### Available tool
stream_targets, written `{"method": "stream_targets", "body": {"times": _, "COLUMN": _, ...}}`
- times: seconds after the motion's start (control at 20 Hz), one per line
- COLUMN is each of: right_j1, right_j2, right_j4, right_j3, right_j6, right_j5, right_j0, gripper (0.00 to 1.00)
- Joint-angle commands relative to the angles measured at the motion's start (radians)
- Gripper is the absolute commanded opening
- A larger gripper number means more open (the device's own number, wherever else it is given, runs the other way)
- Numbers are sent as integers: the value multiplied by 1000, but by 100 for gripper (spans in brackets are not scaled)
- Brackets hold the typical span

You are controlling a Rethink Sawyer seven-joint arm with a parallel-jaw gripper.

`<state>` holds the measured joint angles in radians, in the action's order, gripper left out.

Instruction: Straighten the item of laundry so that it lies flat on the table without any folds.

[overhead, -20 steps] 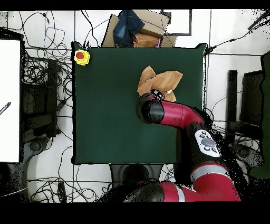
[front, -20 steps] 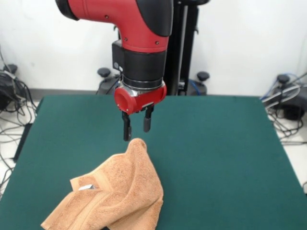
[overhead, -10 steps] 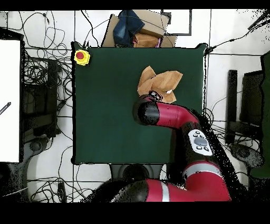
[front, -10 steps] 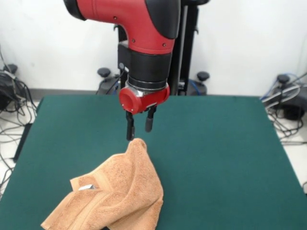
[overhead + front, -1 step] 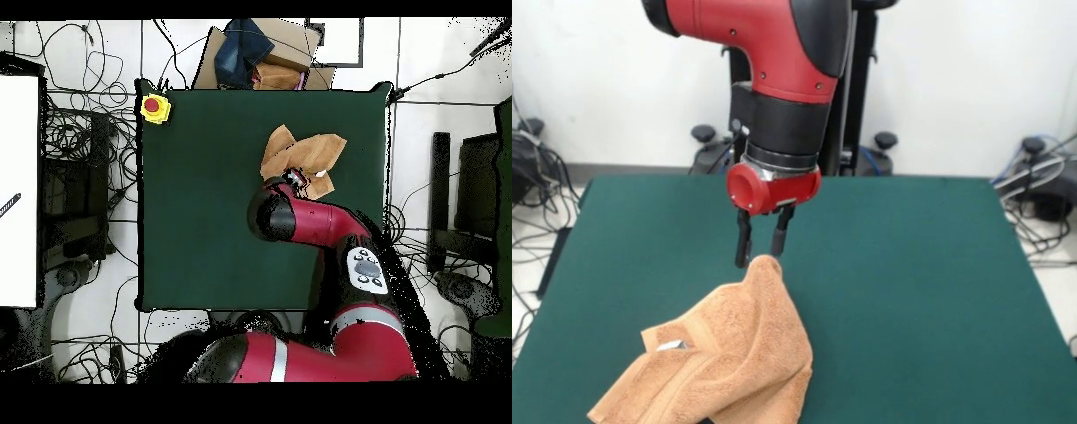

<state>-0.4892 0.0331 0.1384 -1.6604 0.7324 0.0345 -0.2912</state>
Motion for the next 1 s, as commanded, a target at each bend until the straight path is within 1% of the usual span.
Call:
{"method": "stream_targets", "body": {"times": 0.05, "right_j1": 22, "right_j2": 62, "right_j4": -72, "right_j3": -27, "right_j6": 356, "right_j5": -94, "right_j0": 27, "gripper": 100}}
{"method": "stream_targets", "body": {"times": 0.4, "right_j1": 35, "right_j2": 34, "right_j4": -115, "right_j3": -59, "right_j6": 356, "right_j5": -162, "right_j0": 0, "gripper": 100}}
{"method": "stream_targets", "body": {"times": 0.55, "right_j1": 68, "right_j2": 23, "right_j4": -142, "right_j3": -68, "right_j6": 363, "right_j5": -174, "right_j0": -12, "gripper": 100}}
{"method": "stream_targets", "body": {"times": 0.8, "right_j1": 118, "right_j2": 16, "right_j4": -183, "right_j3": -74, "right_j6": 375, "right_j5": -227, "right_j0": -10, "gripper": 100}}
{"method": "stream_targets", "body": {"times": 1.0, "right_j1": 140, "right_j2": 5, "right_j4": -211, "right_j3": -77, "right_j6": 367, "right_j5": -219, "right_j0": -13, "gripper": 100}}
